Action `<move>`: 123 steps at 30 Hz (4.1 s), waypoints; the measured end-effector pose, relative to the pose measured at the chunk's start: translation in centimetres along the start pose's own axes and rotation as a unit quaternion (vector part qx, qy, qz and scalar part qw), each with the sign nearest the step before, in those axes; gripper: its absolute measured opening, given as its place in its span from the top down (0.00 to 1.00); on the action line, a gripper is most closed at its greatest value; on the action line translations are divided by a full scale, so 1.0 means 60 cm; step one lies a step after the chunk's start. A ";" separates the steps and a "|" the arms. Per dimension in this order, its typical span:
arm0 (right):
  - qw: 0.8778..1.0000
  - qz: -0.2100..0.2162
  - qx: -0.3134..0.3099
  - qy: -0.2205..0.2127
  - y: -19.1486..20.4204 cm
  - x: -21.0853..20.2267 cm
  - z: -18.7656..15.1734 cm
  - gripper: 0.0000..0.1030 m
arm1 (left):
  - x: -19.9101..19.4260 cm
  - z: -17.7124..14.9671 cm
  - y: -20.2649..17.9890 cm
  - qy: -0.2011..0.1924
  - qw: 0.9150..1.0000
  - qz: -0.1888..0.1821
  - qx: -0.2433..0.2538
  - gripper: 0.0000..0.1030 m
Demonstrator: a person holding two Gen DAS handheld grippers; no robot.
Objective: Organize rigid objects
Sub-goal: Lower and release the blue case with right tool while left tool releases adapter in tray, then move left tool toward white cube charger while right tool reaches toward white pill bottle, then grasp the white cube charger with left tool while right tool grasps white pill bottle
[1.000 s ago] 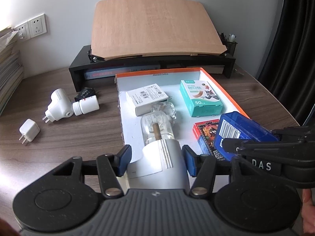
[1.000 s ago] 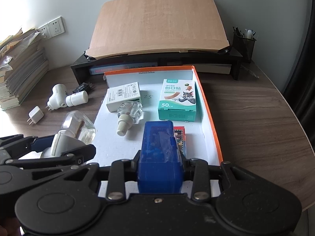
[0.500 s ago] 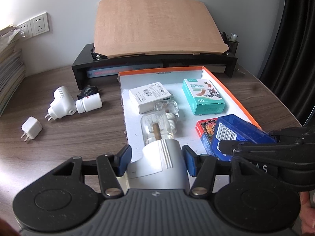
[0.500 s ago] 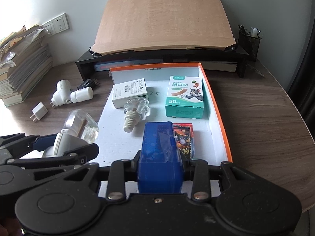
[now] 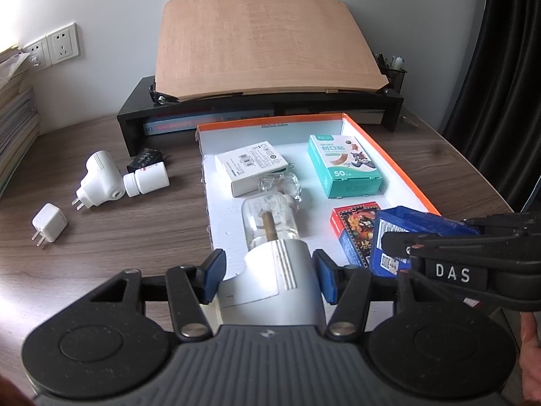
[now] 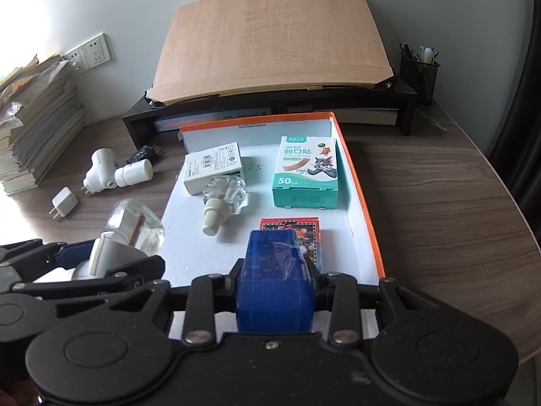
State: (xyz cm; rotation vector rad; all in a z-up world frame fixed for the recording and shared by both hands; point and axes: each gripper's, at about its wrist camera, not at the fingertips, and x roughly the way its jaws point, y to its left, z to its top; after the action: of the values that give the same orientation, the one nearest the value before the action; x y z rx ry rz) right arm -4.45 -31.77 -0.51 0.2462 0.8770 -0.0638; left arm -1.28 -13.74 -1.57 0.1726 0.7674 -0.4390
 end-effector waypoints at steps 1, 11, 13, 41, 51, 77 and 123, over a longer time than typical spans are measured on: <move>1.000 0.000 0.001 0.000 0.000 0.000 0.000 0.60 | 0.001 0.000 -0.001 0.001 1.000 -0.001 0.000 0.45; 1.000 0.007 0.007 -0.002 -0.005 -0.001 0.004 0.60 | 0.001 -0.001 -0.004 0.000 1.000 -0.001 0.002 0.45; 1.000 0.016 0.011 -0.001 -0.006 -0.001 0.004 0.60 | 0.001 -0.001 -0.004 -0.001 1.000 -0.001 0.003 0.45; 0.997 -0.035 0.048 -0.040 -0.063 -0.028 0.016 0.40 | 0.019 -0.009 -0.040 0.022 0.999 -0.036 0.022 0.45; 0.999 -0.023 0.032 -0.035 -0.035 -0.014 0.024 0.40 | 0.005 0.008 -0.017 0.001 1.000 -0.020 -0.003 0.35; 0.998 0.040 -0.053 -0.002 0.144 0.064 0.058 0.34 | -0.011 0.018 0.189 0.001 0.992 0.083 -0.098 0.35; 0.998 0.006 -0.053 0.014 0.323 0.242 0.126 0.24 | 0.130 0.021 0.443 0.015 0.999 0.032 -0.020 0.59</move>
State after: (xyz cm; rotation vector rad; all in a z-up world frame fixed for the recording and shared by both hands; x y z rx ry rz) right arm 13.55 -14.10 -3.38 0.1533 0.9041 -0.0023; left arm 16.23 7.17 -6.37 0.1671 0.7962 -0.3607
